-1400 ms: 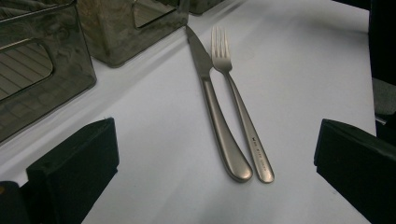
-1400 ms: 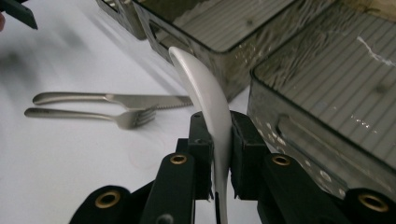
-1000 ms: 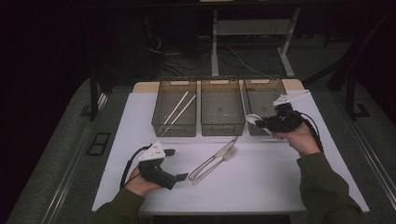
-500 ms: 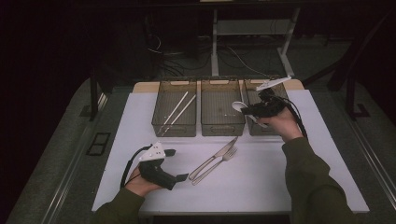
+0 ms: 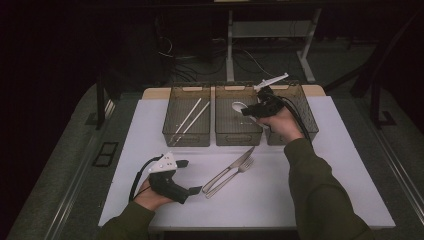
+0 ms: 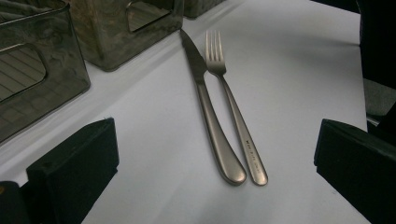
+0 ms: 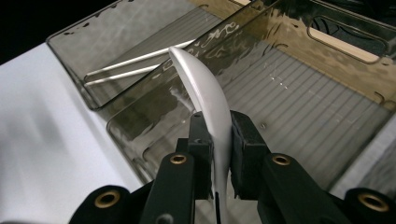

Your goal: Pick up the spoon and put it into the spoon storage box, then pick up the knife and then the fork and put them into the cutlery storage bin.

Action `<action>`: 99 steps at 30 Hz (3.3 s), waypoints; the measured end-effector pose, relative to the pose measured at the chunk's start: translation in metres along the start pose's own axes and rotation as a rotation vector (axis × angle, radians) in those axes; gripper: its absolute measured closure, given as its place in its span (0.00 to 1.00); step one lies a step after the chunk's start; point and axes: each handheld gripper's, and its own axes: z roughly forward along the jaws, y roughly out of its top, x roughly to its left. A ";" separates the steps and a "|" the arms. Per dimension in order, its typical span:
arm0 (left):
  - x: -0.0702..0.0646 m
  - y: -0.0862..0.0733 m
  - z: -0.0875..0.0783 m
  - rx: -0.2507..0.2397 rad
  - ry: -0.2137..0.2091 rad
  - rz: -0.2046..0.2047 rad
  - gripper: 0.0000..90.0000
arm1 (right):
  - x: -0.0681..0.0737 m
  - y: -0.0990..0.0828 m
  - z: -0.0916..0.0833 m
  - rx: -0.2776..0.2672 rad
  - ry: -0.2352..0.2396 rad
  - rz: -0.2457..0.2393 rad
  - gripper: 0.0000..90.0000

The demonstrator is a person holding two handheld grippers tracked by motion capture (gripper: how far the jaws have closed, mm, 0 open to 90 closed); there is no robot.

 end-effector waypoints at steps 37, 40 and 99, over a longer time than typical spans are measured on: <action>0.000 0.000 0.001 0.006 -0.010 0.004 0.00 | 0.003 -0.005 0.052 0.123 -0.001 0.009 0.76; 0.000 0.000 0.001 0.005 -0.010 -0.001 0.00 | 0.003 -0.005 0.044 0.088 0.012 0.024 0.72; -0.002 0.000 -0.001 0.012 0.012 0.004 0.00 | 0.023 -0.187 -0.105 -0.192 -0.045 0.021 0.27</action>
